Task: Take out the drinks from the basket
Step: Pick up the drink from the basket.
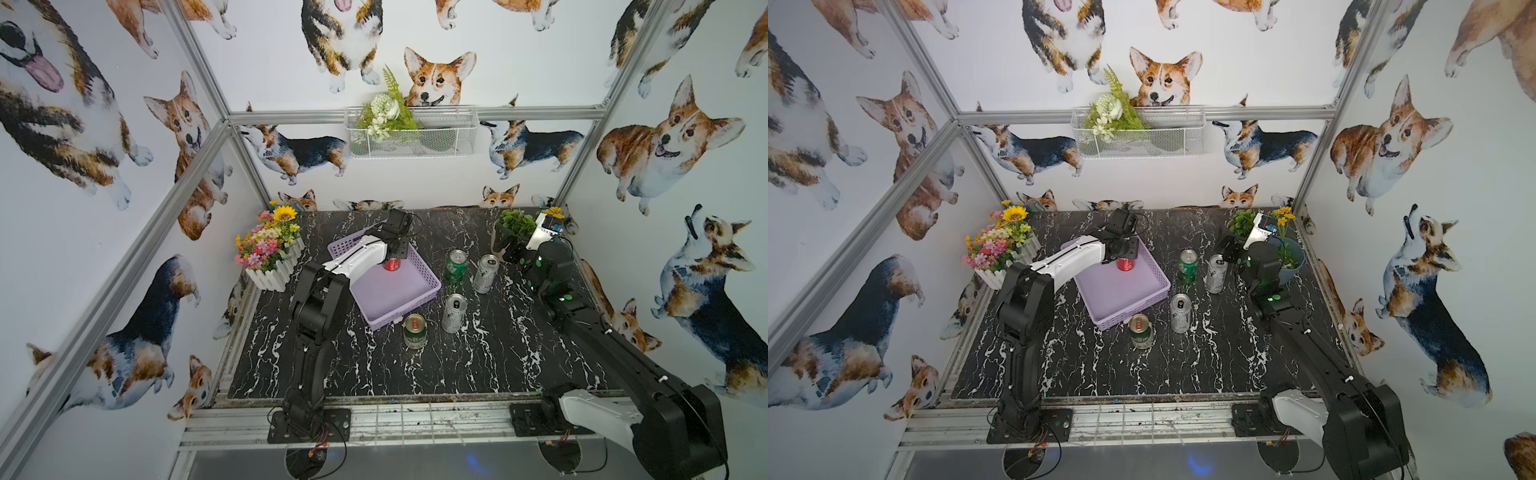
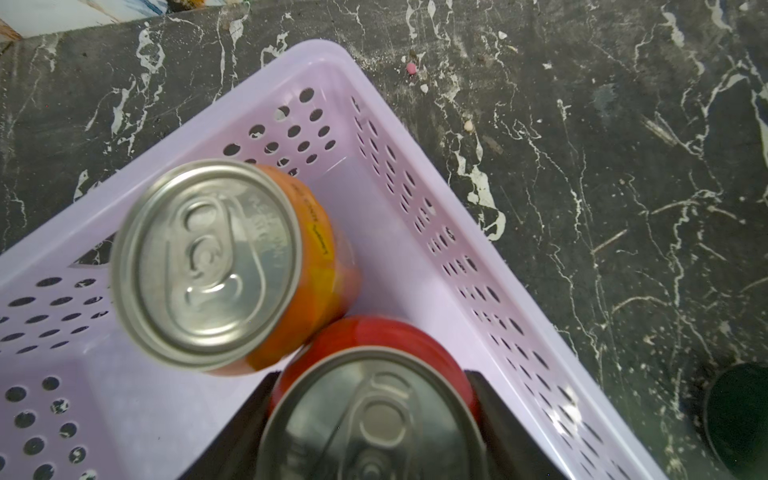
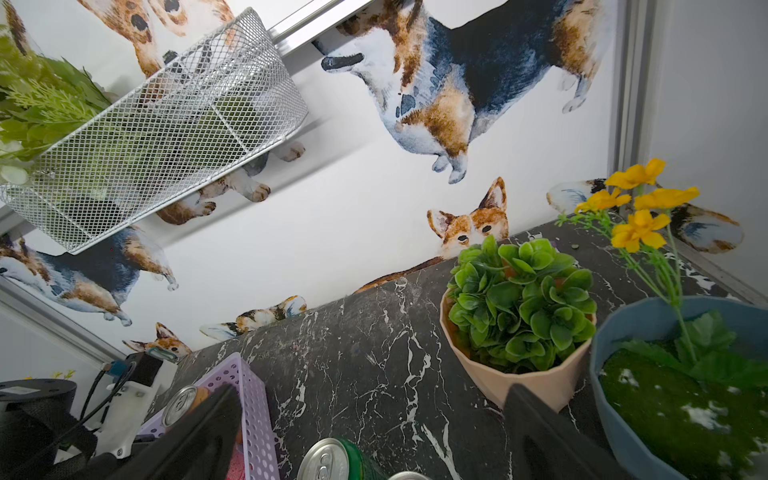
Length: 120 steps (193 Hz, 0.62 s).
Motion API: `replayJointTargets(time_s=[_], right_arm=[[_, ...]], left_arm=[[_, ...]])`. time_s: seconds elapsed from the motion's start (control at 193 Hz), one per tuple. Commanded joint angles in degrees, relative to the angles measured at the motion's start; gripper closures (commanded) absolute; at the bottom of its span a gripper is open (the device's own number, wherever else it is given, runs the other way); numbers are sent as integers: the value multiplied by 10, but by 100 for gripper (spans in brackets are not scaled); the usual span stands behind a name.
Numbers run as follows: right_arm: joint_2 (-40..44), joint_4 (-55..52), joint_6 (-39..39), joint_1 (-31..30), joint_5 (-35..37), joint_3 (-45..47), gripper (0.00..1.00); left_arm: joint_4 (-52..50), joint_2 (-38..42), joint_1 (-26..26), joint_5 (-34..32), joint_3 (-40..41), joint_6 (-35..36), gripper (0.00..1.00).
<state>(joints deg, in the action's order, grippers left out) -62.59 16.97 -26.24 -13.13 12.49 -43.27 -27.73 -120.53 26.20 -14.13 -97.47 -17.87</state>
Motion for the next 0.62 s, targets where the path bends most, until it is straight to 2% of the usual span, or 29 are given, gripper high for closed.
replayJointTargets(time_s=[0.0, 0.109, 0.295, 0.399, 0.487, 0.616], right_arm=[[2, 16, 4, -1, 7, 1, 0], [1, 15, 4, -1, 6, 0, 0], [1, 15, 8, -1, 11, -1, 0], [3, 14, 11, 0, 16, -3, 0], [6, 14, 12, 1, 21, -2, 0], [8, 15, 9, 3, 23, -2, 0]], left_arm=[[-5, 0, 0, 4, -8, 10, 100], [8, 23, 5, -1, 1, 16, 100], [26, 111, 31, 4, 13, 33, 100], [8, 164, 52, 46, 13, 34, 100], [-7, 206, 85, 89, 14, 36, 100], [-37, 250, 159, 105, -10, 57, 100]])
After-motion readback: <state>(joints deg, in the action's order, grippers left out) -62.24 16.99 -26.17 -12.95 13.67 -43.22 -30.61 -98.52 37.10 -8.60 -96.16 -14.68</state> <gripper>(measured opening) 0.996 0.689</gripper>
